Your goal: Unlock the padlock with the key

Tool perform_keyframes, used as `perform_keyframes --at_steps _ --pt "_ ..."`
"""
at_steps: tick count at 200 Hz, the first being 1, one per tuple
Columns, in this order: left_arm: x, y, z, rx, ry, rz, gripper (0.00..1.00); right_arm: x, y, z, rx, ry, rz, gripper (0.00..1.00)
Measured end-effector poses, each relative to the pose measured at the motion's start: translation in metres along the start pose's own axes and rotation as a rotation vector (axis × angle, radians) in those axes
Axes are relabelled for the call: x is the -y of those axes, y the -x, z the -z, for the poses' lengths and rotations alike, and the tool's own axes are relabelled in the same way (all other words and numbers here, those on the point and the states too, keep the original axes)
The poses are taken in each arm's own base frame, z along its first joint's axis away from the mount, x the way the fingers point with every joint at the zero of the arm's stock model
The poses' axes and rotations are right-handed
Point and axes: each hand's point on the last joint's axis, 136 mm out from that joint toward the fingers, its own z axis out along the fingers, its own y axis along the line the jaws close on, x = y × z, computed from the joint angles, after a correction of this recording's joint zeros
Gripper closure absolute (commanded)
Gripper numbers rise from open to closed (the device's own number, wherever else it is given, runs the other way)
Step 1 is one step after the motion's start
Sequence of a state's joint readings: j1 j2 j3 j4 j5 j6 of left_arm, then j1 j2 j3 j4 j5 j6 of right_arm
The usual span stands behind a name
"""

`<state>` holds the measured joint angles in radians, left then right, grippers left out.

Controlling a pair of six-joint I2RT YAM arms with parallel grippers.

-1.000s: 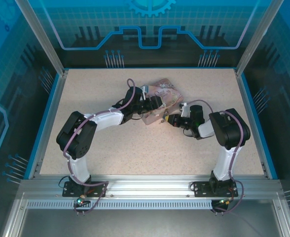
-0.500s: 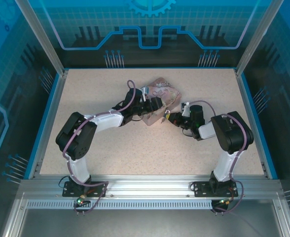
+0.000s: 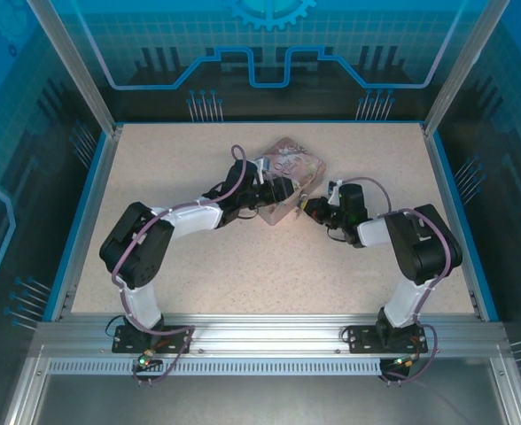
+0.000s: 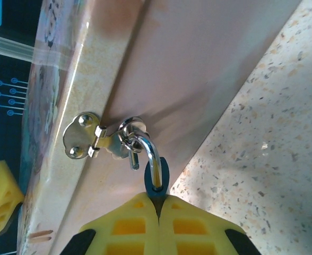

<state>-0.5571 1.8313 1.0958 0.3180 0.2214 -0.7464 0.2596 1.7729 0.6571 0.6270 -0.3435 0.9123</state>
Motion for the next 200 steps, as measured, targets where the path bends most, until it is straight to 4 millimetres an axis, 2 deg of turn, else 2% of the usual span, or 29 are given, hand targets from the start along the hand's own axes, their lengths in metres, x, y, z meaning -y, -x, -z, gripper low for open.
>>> perform_keyframes --at_steps 42,105,135,170,189,200 --pt "0.0 -0.003 0.001 -0.004 0.013 -0.024 0.31 0.0 0.012 0.0 -0.021 -0.101 0.038 0.95" --pt "-0.001 -0.003 0.001 -0.003 0.017 -0.025 0.31 -0.002 0.047 0.004 0.018 -0.284 0.154 0.95" --pt "-0.001 -0.003 0.001 -0.003 0.017 -0.024 0.31 -0.001 0.053 0.004 0.021 -0.324 0.19 0.94" --pt "0.0 -0.003 0.001 -0.003 0.017 -0.024 0.31 0.0 0.051 0.002 0.007 -0.307 0.23 0.82" --pt "0.0 -0.003 0.001 -0.002 0.018 -0.025 0.31 0.003 0.045 0.004 -0.015 -0.239 0.248 0.67" --pt "0.0 -0.003 0.001 -0.001 0.018 -0.025 0.31 0.01 0.041 0.007 -0.034 -0.203 0.254 0.63"
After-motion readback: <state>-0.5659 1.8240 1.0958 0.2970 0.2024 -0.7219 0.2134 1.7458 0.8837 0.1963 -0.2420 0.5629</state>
